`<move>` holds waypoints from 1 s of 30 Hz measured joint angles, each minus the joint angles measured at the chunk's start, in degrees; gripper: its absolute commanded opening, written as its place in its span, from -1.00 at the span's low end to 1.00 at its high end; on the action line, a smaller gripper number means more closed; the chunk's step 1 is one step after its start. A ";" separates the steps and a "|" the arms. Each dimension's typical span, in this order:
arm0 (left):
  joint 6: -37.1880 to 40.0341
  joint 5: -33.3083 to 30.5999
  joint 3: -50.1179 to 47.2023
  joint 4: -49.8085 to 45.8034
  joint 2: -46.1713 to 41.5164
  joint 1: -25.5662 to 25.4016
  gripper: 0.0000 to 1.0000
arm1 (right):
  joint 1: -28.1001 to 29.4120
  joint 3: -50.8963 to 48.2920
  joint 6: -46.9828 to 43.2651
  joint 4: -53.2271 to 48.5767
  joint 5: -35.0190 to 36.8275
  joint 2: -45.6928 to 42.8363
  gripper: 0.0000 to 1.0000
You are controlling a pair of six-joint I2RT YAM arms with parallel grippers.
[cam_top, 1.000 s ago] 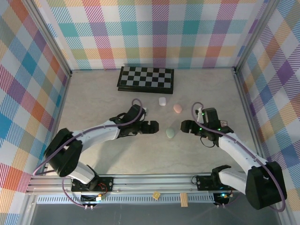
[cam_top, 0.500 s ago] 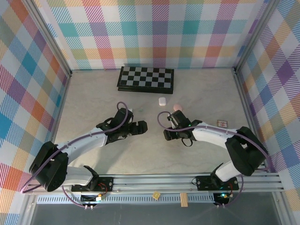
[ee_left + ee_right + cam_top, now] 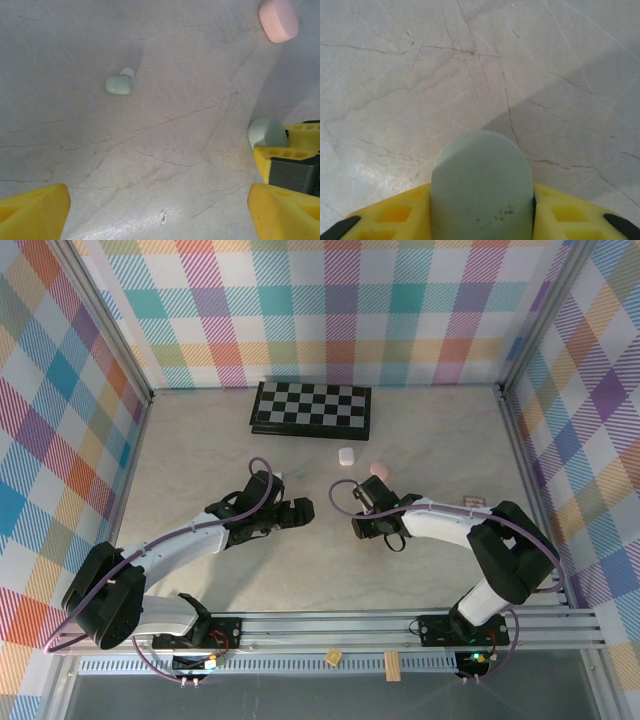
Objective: Insert wireless bluetooth earbuds into charging case
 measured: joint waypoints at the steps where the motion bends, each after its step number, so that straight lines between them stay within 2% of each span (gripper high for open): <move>1: 0.24 0.02 -0.22 0.37 -0.31 0.00 0.84 | 0.00 0.00 -0.79 -0.59 -0.37 -1.05 -0.25; 3: 1.22 0.37 -1.22 2.01 -1.81 0.00 0.86 | 0.00 0.00 -2.78 -1.31 -2.47 -4.00 -0.26; 8: 7.58 5.01 -4.39 7.65 -9.40 0.02 0.90 | 0.00 1.97 -11.80 -4.57 -14.03 -13.84 -0.34; 14: 17.84 15.26 -4.63 13.31 -17.18 0.02 0.80 | 0.00 11.10 -23.04 -12.61 -29.05 -18.03 -0.35; 22: 29.40 34.75 -4.63 17.09 -19.98 -0.17 0.42 | 0.00 19.74 -32.41 -23.65 -42.86 -18.51 -0.42; 26: 31.30 41.16 -4.59 18.86 -19.08 -1.09 0.27 | 0.00 21.59 -34.56 -26.08 -48.17 -18.29 -0.44; 30: 33.24 44.92 -4.11 17.90 -16.87 -3.37 0.12 | 0.00 22.64 -36.26 -28.13 -52.52 -17.44 -0.45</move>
